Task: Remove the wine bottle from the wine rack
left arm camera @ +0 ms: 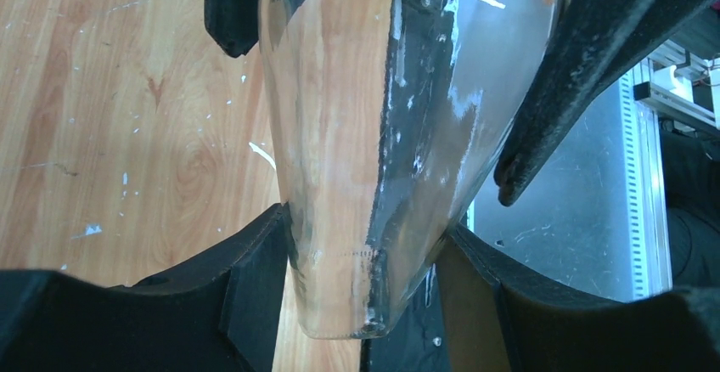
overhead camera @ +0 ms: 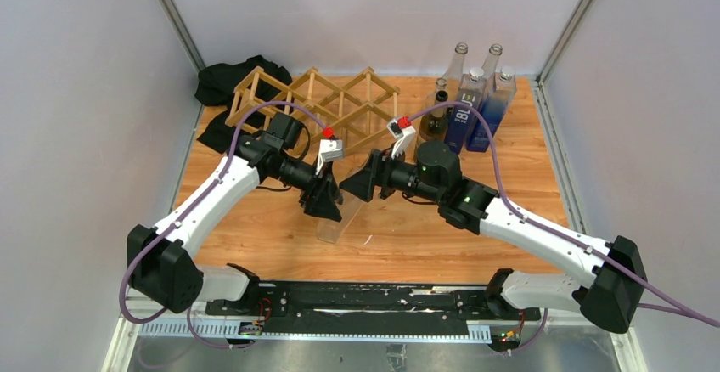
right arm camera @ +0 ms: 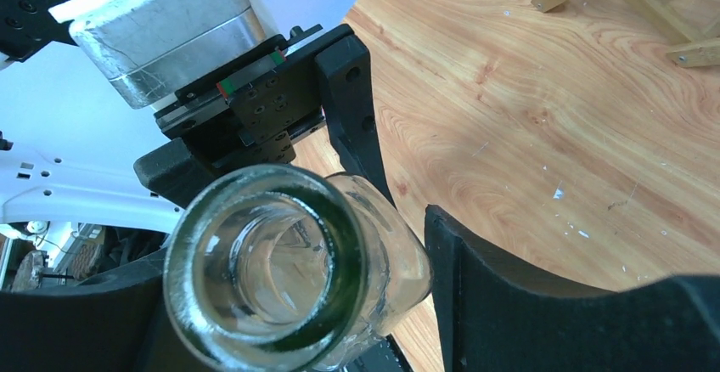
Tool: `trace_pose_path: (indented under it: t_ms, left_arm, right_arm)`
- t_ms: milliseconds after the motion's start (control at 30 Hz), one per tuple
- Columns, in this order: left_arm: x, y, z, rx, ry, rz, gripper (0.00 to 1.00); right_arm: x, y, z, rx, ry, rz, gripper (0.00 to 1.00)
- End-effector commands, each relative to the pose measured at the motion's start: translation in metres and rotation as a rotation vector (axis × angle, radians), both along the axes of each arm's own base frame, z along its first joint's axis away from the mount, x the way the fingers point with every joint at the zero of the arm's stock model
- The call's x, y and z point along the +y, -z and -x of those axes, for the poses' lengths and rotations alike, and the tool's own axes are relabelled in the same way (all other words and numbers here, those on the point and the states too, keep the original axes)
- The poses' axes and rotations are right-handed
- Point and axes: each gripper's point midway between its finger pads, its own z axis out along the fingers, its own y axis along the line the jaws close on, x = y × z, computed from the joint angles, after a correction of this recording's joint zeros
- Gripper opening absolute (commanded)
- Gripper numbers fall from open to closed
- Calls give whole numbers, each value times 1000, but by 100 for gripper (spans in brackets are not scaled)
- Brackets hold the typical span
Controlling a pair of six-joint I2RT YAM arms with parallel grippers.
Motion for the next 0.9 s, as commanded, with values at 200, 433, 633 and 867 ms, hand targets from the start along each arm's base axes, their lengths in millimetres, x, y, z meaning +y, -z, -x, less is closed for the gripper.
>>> trace_pose_path:
  t_ms: [200,433,633,867]
  left_arm:
    - [1,-20,-19,-120,-64,-29,100]
    - [26,-24,-56,-293,-237,-196,100]
    - [48,-31,-83,-373,-382,-308,100]
    - [72,-31,-108,-379,-521,-349,100]
  right_arm:
    - [-34,-7,-8,-99,129,104,0]
    - [-115,1,-34,-159,375,321,0]
    - [-181,11,-57,-180,570,469,0]
    - [-252,26,-98,-120,826,559,0]
